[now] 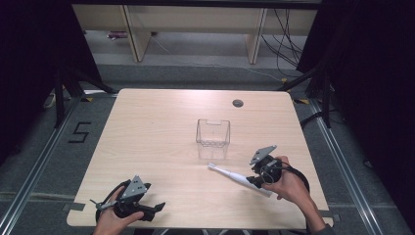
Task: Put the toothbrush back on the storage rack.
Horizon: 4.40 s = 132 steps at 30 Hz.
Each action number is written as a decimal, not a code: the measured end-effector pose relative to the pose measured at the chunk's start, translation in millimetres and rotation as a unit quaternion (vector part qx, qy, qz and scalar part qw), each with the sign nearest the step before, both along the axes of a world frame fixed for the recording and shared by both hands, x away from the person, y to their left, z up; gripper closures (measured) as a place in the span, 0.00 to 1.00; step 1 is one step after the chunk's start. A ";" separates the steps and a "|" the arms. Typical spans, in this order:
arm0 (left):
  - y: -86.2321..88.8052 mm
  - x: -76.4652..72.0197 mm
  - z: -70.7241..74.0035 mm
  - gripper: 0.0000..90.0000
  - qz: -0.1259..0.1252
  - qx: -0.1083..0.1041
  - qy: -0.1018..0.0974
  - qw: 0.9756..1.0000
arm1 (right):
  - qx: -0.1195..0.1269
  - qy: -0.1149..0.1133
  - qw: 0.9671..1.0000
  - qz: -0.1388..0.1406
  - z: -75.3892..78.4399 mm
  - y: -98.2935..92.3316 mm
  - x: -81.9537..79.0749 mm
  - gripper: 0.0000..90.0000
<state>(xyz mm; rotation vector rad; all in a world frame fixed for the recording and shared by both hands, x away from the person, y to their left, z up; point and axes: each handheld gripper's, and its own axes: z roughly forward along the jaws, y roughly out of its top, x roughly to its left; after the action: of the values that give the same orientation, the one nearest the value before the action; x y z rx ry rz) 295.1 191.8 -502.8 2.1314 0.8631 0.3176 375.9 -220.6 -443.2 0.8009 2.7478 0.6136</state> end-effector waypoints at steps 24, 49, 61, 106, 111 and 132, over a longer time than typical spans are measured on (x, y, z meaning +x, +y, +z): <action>1.0 0.8 0.5 0.17 -0.003 0.010 -0.004 1.000 | -0.085 0.081 0.991 0.060 -19.2 40.9 29.6 0.65; 1.1 0.6 1.6 0.17 -0.004 0.009 -0.003 1.000 | -0.166 0.117 0.975 0.094 -30.5 60.9 43.3 0.72; 0.8 0.5 1.5 0.17 -0.005 0.009 -0.003 1.000 | -0.179 0.135 0.970 0.097 -31.2 62.1 45.4 0.73; 0.8 0.3 1.5 0.17 -0.004 0.005 -0.001 1.000 | 0.031 0.001 0.999 0.017 32.0 -1.1 29.1 0.74; 0.5 0.3 1.3 0.17 -0.002 0.005 -0.001 1.000 | 0.078 -0.018 0.997 0.001 35.4 -10.7 31.4 0.74; 1.5 0.8 1.5 0.17 -0.001 0.007 -0.003 1.000 | 0.185 -0.074 0.979 -0.046 64.8 -24.7 38.9 0.74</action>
<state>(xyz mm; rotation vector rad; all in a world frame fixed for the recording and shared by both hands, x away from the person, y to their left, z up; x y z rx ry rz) 295.9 193.3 -501.2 2.1426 0.8569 0.3303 414.8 -245.3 -378.4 0.9098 2.4789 1.1364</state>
